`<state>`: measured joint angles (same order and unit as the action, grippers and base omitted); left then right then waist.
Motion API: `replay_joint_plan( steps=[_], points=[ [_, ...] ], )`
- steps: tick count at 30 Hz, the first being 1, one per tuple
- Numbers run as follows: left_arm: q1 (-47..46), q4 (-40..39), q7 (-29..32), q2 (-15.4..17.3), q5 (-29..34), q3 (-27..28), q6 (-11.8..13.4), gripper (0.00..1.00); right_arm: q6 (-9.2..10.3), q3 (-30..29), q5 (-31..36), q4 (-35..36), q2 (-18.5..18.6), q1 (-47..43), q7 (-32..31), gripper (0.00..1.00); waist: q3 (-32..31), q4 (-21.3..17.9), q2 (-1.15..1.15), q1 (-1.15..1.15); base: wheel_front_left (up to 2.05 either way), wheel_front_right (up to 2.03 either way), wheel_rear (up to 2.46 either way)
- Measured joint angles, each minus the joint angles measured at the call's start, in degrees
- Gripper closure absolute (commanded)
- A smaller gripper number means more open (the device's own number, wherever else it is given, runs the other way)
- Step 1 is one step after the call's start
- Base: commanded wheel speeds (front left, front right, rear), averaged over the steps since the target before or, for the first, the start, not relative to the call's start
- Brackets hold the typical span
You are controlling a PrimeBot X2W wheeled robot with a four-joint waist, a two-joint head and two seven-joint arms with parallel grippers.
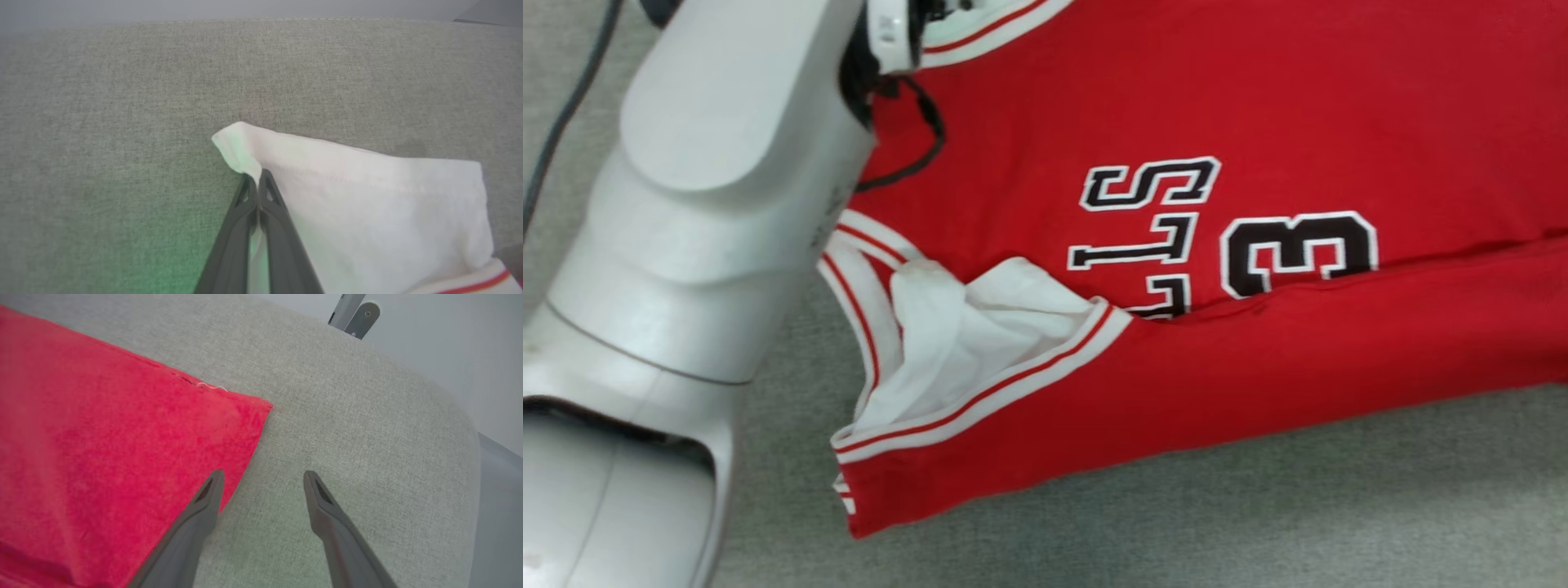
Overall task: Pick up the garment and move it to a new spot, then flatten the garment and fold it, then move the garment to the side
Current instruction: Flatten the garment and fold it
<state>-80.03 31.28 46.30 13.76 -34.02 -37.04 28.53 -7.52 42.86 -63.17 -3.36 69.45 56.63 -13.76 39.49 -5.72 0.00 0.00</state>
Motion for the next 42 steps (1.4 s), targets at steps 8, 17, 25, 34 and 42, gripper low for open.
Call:
replay_joint_plan(
  steps=[8, 17, 25, 34, 42],
  points=[
    [-1.7, 2.4, -2.1, -3.6, -0.3, -1.3, -1.8, 1.00, 0.00, 8.3, 2.6, -13.1, -8.5, 13.1, -9.1, 0.00, 1.0, 3.5, 0.00, 0.00, 0.00, 0.00, 0.00],
    [-2.8, 4.2, -4.5, -6.1, -1.4, -1.2, -2.9, 1.00, 0.01, 15.2, 0.2, -16.6, -9.2, 19.5, -9.9, 1.00, 2.0, 5.2, 0.00, 0.00, 0.00, 0.00, 0.00],
    [-0.5, 4.9, -11.1, -7.7, -4.1, -0.3, -8.0, 1.00, 0.00, 20.6, -0.9, -18.3, -9.1, 19.9, -1.9, 1.00, -0.2, 6.1, 0.00, 0.00, 0.00, 0.00, 0.00],
    [7.4, -0.9, -18.0, -4.2, -6.9, 0.2, -16.3, 1.00, 0.00, 26.2, -5.3, -14.9, -6.0, 14.4, 4.2, 1.00, -7.7, 7.9, 0.00, 0.00, 0.00, 0.00, 0.00],
    [20.5, -15.6, -19.1, -0.6, -9.3, -0.9, -17.7, 1.00, 0.00, 28.1, -8.2, -10.6, -0.8, 10.3, 6.5, 1.00, -15.1, 9.7, 0.00, 0.00, 0.00, 0.00, 0.00]
  ],
)
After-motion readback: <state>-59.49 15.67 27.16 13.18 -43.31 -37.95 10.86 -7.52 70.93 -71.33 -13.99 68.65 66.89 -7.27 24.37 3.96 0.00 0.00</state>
